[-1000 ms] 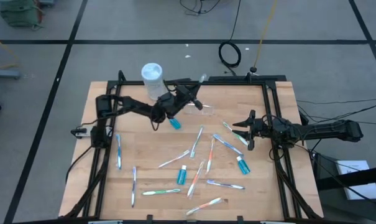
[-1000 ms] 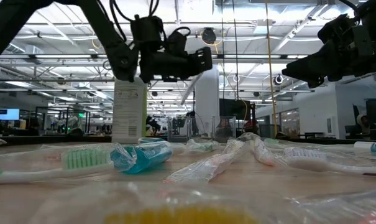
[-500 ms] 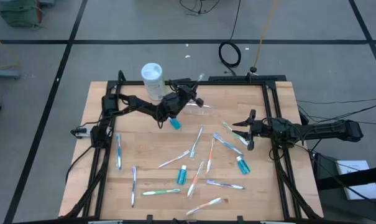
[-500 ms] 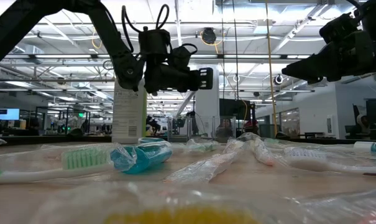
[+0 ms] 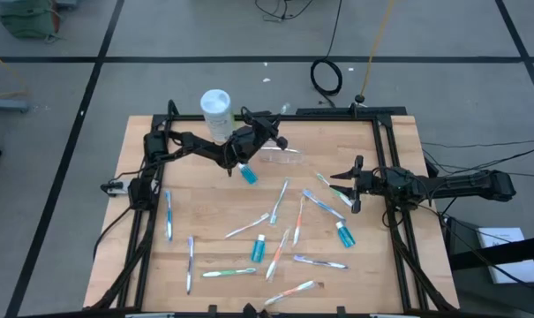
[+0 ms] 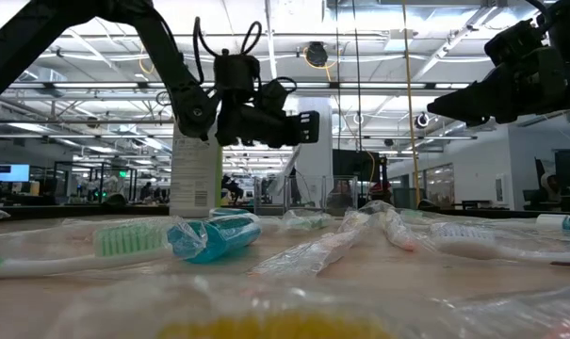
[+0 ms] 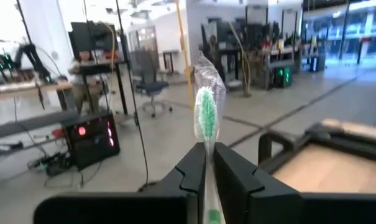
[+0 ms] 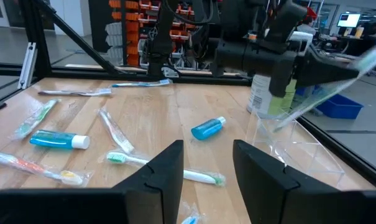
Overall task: Pick & Place toothbrushing station
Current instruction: Put the green toothbrush into the transparent organizer
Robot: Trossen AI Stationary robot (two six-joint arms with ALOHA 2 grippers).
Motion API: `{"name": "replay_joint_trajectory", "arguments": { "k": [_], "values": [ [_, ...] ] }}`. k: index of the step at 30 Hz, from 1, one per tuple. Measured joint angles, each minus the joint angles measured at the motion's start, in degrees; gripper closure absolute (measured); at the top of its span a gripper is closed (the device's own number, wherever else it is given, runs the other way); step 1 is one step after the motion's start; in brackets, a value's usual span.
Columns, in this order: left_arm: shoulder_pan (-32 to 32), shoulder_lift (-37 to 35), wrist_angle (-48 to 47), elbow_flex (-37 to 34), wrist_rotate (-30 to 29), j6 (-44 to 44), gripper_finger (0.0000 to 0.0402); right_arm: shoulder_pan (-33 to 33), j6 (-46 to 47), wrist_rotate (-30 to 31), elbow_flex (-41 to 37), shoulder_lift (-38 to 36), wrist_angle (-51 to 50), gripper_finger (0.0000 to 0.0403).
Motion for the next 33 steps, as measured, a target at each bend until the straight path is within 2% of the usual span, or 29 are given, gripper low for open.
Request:
{"name": "replay_joint_trajectory", "arguments": {
  "k": [3,8,11,15,18,23,33],
  "values": [
    [-0.2,0.0,-1.1,0.0,0.0,-1.0,0.0369,0.0,0.0,0.0,0.0,0.0,0.0,0.0273],
    [-1.8,-0.4,-1.6,0.0,-1.3,3.8,0.0369,0.0,-0.2,0.0,0.0,0.0,0.0,0.0273],
    [-3.3,-1.6,-4.5,0.0,-5.2,5.5,0.0369,0.0,-0.2,0.0,0.0,0.0,0.0,0.0273],
    [-5.2,-4.7,-14.1,0.0,-12.5,7.7,0.0368,0.0,-1.0,0.0,0.0,0.0,0.0,0.0273],
    [-6.6,-8.2,-21.6,0.0,-17.0,5.7,0.0368,0.0,-1.0,0.0,0.0,0.0,0.0,0.0273],
    [-7.9,-14.4,-36.8,0.0,-18.0,1.6,0.0368,0.0,-1.0,0.0,0.0,0.0,0.0,0.0273],
    [-8.3,-21.5,-54.1,0.0,-15.6,-5.1,0.0368,0.0,-1.0,0.0,0.0,0.0,0.0,0.0273]
  ]
}}
